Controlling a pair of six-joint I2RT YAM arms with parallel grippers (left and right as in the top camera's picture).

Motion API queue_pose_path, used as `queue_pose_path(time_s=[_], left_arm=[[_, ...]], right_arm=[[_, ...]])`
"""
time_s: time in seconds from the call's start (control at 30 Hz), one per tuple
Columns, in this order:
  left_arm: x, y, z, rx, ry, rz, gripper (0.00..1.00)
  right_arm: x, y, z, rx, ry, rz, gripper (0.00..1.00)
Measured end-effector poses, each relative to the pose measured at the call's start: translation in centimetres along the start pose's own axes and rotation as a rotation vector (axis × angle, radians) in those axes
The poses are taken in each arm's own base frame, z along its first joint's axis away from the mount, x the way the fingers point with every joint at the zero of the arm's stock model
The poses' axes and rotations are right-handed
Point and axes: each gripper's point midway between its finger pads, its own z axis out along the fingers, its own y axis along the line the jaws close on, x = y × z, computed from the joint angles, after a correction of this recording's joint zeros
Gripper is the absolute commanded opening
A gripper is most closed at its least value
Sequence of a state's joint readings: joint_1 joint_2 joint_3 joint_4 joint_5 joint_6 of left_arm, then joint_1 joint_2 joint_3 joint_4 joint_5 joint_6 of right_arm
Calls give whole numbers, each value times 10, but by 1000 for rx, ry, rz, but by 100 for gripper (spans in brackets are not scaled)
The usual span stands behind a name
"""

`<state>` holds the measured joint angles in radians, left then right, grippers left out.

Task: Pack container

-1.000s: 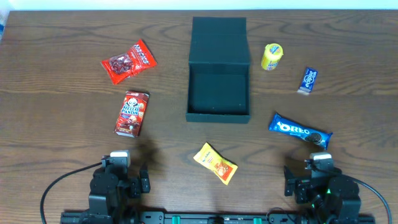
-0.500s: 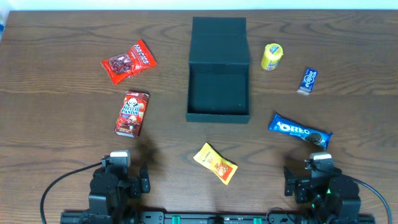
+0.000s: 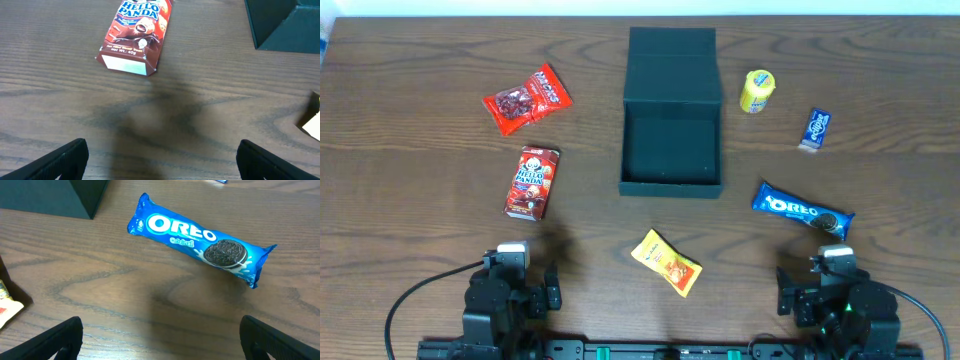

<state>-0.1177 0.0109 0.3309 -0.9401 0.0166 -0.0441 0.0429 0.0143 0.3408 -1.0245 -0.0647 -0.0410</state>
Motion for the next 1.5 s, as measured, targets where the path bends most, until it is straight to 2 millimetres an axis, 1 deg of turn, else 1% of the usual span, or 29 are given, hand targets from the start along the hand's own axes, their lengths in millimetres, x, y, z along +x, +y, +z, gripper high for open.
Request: queue_pose_path(time_s=[0.57,0.83,0.93,1.03,1.2,1.27,1.33,1.5], left_arm=[[-1,1,0,-7,-3,8,95],[-4,2,4,-13,-23,22,96],[-17,-5,7,23,-77,21,96],[-28,-16,5,89,-120,23,95],[-34,-30,1,157,-71,13,95],[-45,-33,-6,171,-45,-12,95],[-62,-36,-14,179,-21,-54,95],[-109,-53,-35,231,91,-149,95]], right_arm=[[0,0,0,0,0,0,99],[0,0,0,0,0,0,99],[0,0,0,0,0,0,99],[0,0,0,0,0,0,99],[0,0,0,0,0,0,99],[0,0,0,-1,-1,0,99],[0,0,0,-1,-1,0,99],[0,0,0,-2,-1,0,99]])
